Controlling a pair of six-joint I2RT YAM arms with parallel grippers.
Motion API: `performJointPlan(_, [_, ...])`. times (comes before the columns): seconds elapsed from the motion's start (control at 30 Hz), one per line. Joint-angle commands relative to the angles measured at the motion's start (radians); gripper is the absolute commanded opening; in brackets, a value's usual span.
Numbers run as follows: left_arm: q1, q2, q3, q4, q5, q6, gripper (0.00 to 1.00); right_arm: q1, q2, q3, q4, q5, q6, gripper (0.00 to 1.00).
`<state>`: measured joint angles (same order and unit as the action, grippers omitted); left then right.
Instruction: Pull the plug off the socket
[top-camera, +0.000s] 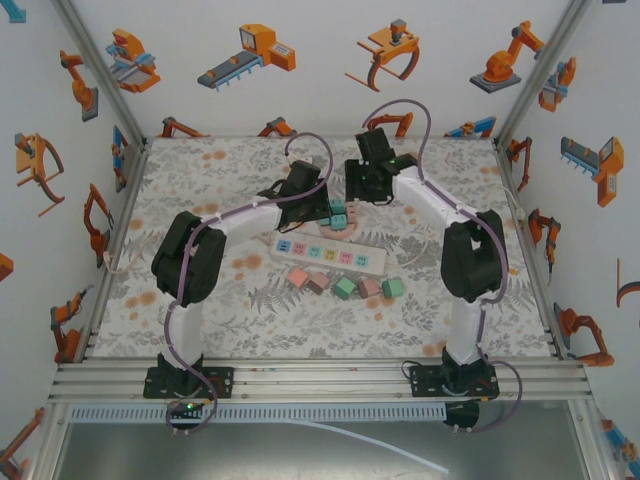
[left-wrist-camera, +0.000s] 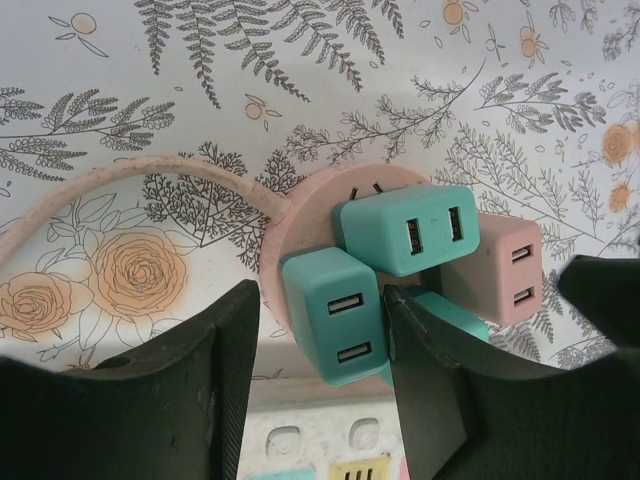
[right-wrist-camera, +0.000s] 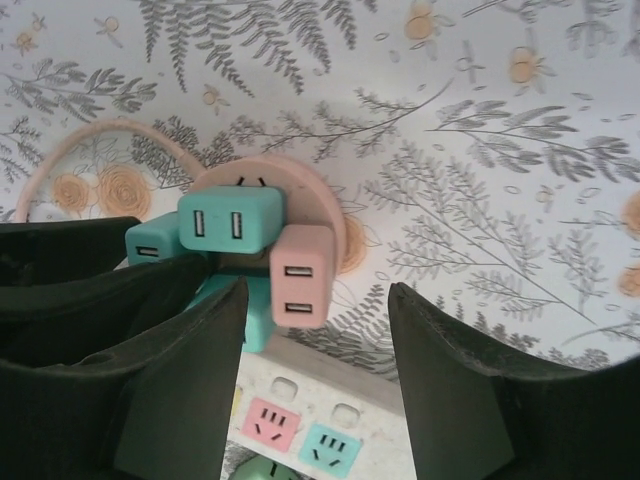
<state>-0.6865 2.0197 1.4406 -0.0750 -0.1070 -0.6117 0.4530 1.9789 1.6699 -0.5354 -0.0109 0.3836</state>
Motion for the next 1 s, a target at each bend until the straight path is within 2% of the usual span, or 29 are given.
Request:
performJointPlan(0.0, [0.002,0.030,0.015,-0.076,0.030,0.028,0.49,0.012,0.036,0.048,-0.032,-0.091,0.032,0.56])
performJointPlan(0.1, [0.002,0.040,0.020,-0.085,0.035,0.006,0.45,0.031,0.074,0.080,-0.059,-0.094,0.027,0.56])
performJointPlan(0.27, [0.004,0.040,0.019,-0.094,0.035,-0.027,0.40,0.054,0.091,0.062,-0.071,0.045,0.025,0.50])
performJointPlan(0.4, [0.004,0.042,0.017,-0.099,0.022,-0.055,0.33,0.076,0.100,0.037,-0.079,0.136,0.011,0.50])
performJointPlan(0.53, [0.002,0.047,0.016,-0.097,0.020,-0.083,0.27,0.076,0.113,0.001,-0.033,0.111,0.048,0.46])
performJointPlan(0.67, [-0.003,0.049,0.010,-0.098,-0.001,-0.120,0.22,0.078,0.124,-0.045,0.031,0.112,0.116,0.47])
performJointPlan(0.8, [-0.012,0.051,0.006,-0.096,-0.025,-0.136,0.16,0.078,0.125,-0.066,0.056,0.149,0.143,0.41])
performJointPlan(0.87, [-0.023,0.056,0.007,-0.095,-0.040,-0.138,0.08,0.078,0.124,-0.075,0.061,0.173,0.162,0.37])
performJointPlan(0.97, [-0.034,0.070,0.013,-0.092,-0.055,-0.147,0.07,0.079,0.124,-0.095,0.080,0.177,0.185,0.32])
